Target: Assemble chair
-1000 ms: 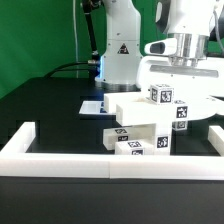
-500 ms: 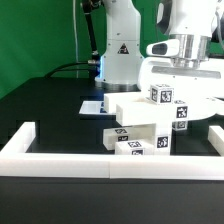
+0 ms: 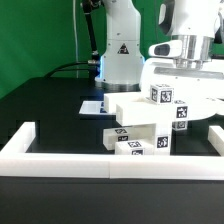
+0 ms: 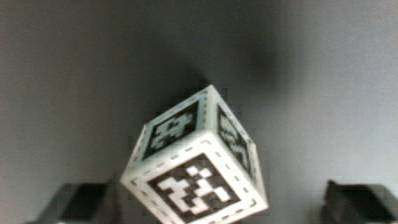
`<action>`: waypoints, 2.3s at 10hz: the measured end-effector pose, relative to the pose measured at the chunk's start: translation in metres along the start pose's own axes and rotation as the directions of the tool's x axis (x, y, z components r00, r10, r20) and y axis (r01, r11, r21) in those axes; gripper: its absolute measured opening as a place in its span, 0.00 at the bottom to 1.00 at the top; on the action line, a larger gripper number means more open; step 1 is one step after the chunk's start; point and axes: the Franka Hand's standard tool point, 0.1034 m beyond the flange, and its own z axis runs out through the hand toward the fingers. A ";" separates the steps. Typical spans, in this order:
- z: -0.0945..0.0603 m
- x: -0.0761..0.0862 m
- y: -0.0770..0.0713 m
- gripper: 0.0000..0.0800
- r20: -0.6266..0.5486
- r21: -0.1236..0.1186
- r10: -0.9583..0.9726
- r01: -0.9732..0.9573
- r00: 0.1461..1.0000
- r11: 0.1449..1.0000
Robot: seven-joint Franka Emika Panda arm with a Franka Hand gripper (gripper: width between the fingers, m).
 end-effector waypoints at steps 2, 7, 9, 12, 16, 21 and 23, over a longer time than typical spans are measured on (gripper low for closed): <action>0.000 0.001 0.000 0.48 -0.002 0.001 0.000 0.000 1.000 1.000; -0.001 0.001 0.000 0.01 -0.004 0.001 0.001 -0.001 1.000 1.000; -0.001 0.001 0.000 0.01 -0.004 0.002 0.002 -0.002 1.000 1.000; -0.001 0.001 0.000 0.07 -0.004 0.002 0.003 -0.003 1.000 1.000; -0.003 0.004 -0.002 0.41 -0.009 0.007 0.004 -0.004 1.000 1.000; -0.005 0.014 0.002 0.81 -0.018 0.009 0.016 -0.016 1.000 1.000; 0.000 0.018 0.011 0.81 -0.017 -0.001 0.031 -0.031 0.999 1.000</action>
Offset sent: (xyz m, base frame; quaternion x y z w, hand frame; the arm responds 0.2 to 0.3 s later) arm 0.0020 0.0022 -0.0018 -0.0003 0.0017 0.0013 1.0000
